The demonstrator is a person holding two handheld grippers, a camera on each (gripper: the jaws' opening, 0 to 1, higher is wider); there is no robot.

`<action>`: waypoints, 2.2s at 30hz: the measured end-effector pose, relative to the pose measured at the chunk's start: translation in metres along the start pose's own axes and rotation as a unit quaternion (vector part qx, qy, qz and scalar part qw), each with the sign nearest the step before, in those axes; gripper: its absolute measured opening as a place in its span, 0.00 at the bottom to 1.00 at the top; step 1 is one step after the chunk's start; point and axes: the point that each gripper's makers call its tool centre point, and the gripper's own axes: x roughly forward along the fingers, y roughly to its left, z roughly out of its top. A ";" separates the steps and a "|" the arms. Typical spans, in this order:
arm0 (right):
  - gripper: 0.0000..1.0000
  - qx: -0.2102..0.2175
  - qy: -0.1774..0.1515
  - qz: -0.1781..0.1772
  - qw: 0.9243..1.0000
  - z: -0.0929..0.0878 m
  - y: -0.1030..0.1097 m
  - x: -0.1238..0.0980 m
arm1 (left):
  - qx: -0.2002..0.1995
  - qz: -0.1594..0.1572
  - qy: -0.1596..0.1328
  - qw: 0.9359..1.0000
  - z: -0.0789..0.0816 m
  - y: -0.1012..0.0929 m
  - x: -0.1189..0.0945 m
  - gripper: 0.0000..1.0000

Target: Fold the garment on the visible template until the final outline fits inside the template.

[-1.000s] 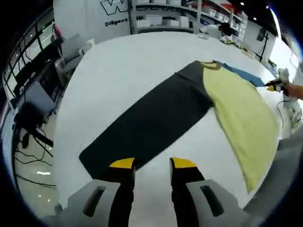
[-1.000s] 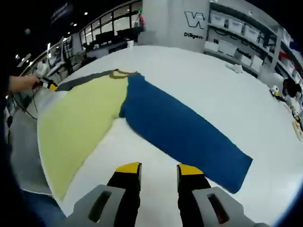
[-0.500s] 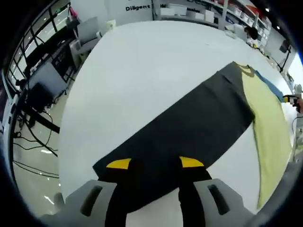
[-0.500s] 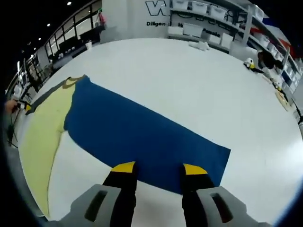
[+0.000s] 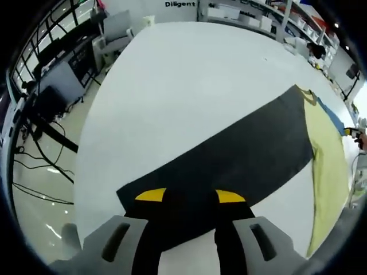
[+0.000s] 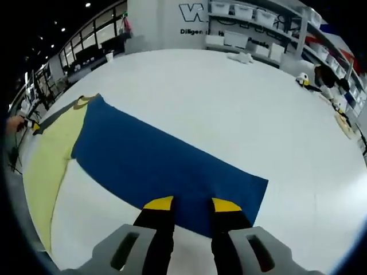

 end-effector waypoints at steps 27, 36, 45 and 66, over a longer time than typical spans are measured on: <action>0.33 -0.025 0.044 0.017 0.999 -0.003 0.007 -0.001 | 0.013 -0.001 0.012 1.000 0.008 0.012 0.004 0.40; 0.33 -0.096 -0.037 0.083 0.991 0.072 0.085 0.013 | 0.087 -0.032 -0.087 0.992 0.087 -0.043 -0.014 0.38; 0.30 -0.151 -0.085 0.172 0.970 0.133 0.189 0.063 | 0.171 -0.170 -0.097 0.966 0.124 -0.192 0.033 0.37; 0.64 -0.242 -0.085 0.213 0.943 0.147 0.265 0.117 | 0.259 -0.177 -0.066 0.947 0.130 -0.256 0.083 0.59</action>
